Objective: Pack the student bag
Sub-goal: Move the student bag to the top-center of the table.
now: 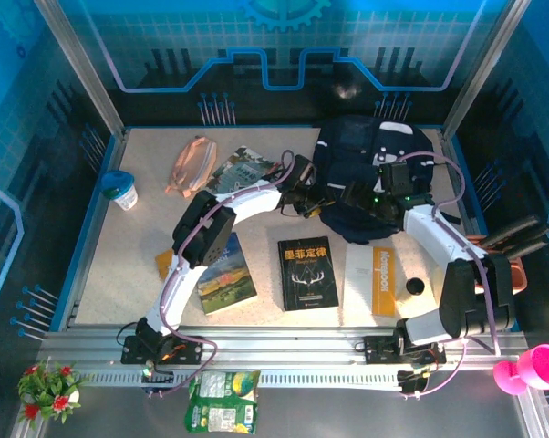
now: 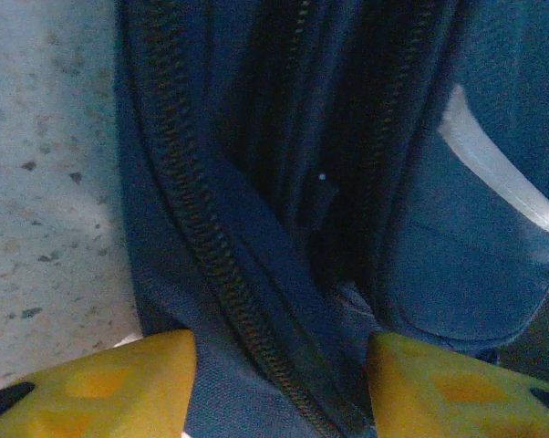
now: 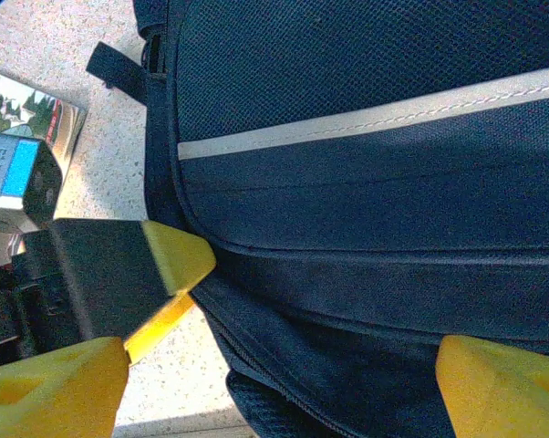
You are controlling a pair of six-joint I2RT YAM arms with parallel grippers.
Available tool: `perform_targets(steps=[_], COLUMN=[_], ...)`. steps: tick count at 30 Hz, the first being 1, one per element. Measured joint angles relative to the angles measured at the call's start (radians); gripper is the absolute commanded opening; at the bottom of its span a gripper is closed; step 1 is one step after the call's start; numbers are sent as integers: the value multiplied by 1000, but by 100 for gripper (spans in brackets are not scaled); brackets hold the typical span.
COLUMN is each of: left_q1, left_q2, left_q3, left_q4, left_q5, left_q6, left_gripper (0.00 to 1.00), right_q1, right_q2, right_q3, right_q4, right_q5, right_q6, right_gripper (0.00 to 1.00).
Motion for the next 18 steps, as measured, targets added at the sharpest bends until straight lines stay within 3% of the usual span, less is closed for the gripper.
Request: perform_targets(steps=[14, 18], left_q1=[10, 33], left_q2=[-24, -95], left_q3=[53, 41], left_q4=[-80, -90], left_q5=[-7, -6], left_q6=[53, 80], left_gripper=[1, 0], right_q1=[-41, -56], right_q2=[-76, -87], right_q3=[-18, -18], right_q4=[-25, -32], right_q5=[40, 45], right_q6=[11, 11], right_gripper=[89, 89])
